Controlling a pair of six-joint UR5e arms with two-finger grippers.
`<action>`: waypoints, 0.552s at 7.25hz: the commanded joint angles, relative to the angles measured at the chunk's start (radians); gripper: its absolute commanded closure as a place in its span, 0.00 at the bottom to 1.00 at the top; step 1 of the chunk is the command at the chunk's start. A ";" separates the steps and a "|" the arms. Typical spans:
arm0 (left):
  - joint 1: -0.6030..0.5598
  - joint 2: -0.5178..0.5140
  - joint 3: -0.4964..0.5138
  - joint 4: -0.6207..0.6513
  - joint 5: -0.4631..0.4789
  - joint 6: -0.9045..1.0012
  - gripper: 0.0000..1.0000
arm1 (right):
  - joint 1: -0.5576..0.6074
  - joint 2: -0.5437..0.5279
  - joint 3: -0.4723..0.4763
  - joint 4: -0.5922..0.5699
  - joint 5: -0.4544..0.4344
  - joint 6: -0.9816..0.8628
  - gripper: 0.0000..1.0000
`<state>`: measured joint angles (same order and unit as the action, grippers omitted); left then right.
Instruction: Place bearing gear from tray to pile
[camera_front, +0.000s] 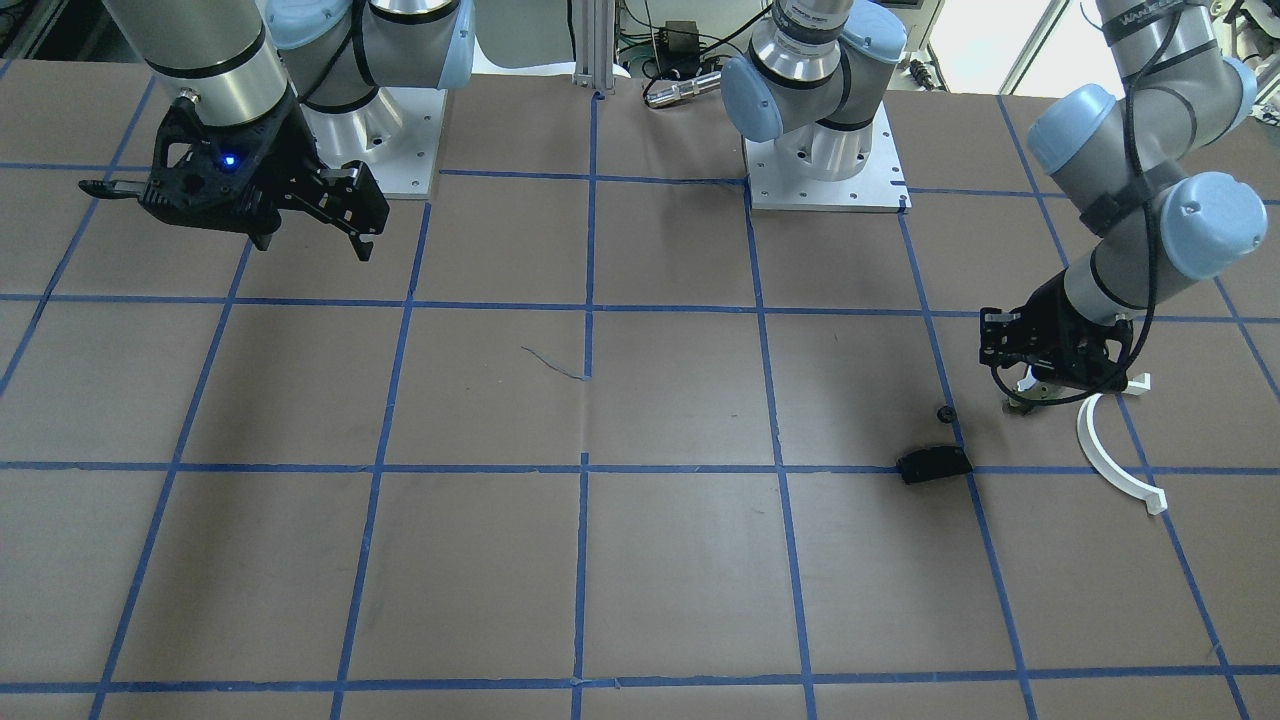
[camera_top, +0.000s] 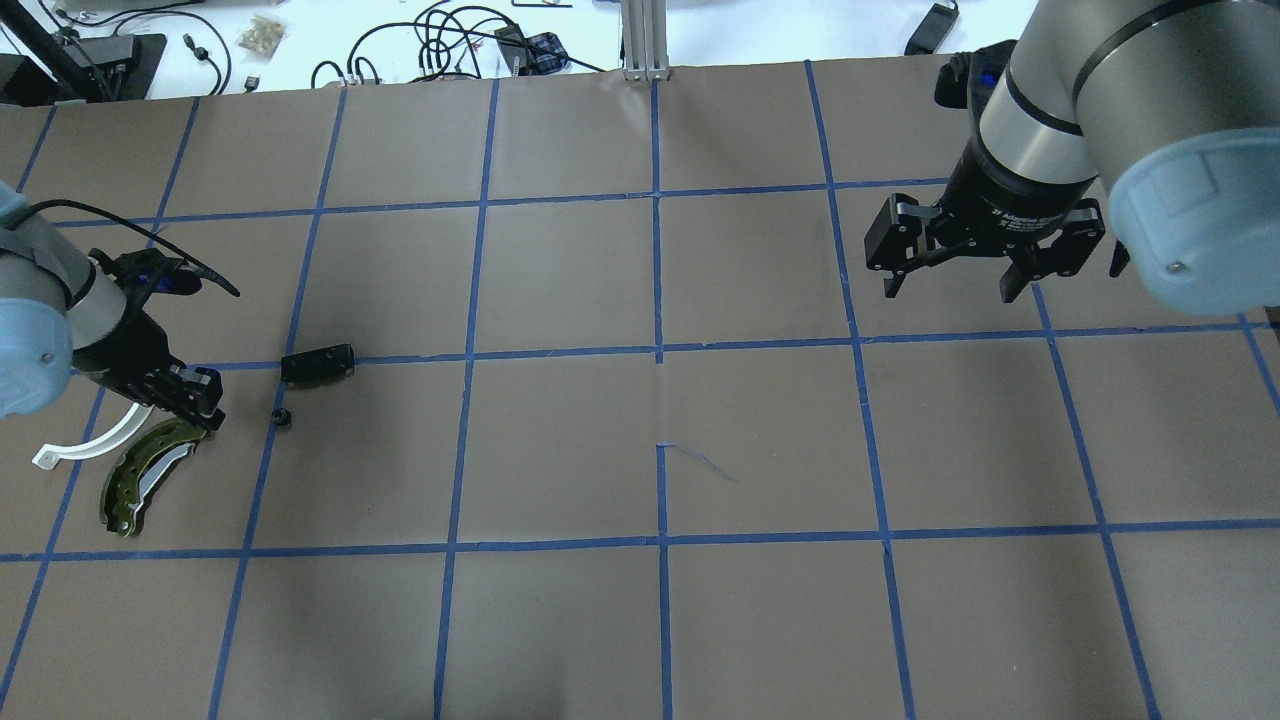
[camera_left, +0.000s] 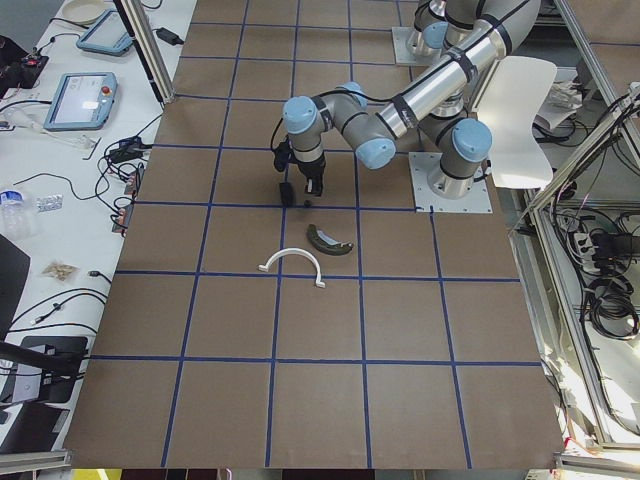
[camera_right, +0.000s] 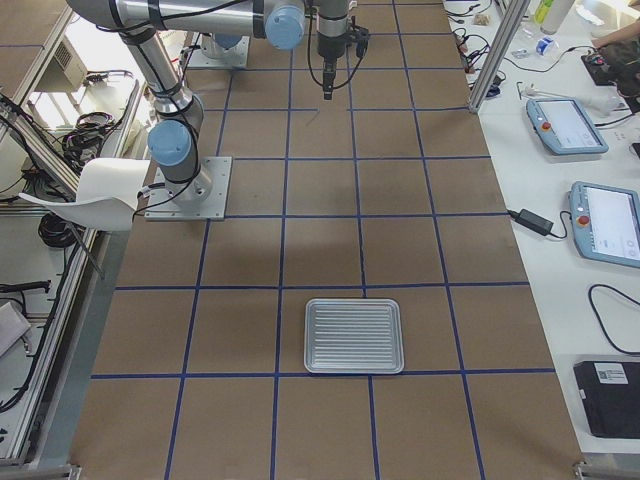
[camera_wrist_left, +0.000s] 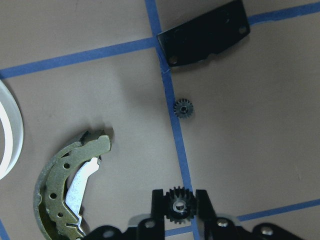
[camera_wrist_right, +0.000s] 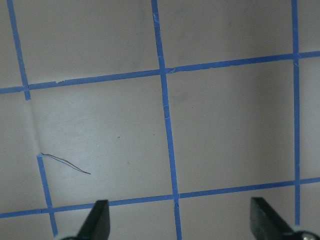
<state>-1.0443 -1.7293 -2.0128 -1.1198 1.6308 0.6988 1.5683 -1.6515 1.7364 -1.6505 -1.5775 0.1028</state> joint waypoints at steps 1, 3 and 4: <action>0.003 -0.076 -0.035 0.112 -0.002 -0.004 1.00 | -0.001 0.001 0.000 0.000 0.001 0.000 0.00; 0.003 -0.125 -0.041 0.129 -0.006 -0.007 1.00 | -0.001 -0.001 0.000 -0.002 0.001 0.000 0.00; 0.003 -0.128 -0.037 0.129 0.001 -0.002 1.00 | -0.001 -0.001 0.000 -0.002 0.001 0.000 0.00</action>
<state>-1.0417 -1.8441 -2.0517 -0.9959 1.6266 0.6938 1.5677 -1.6515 1.7365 -1.6519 -1.5769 0.1028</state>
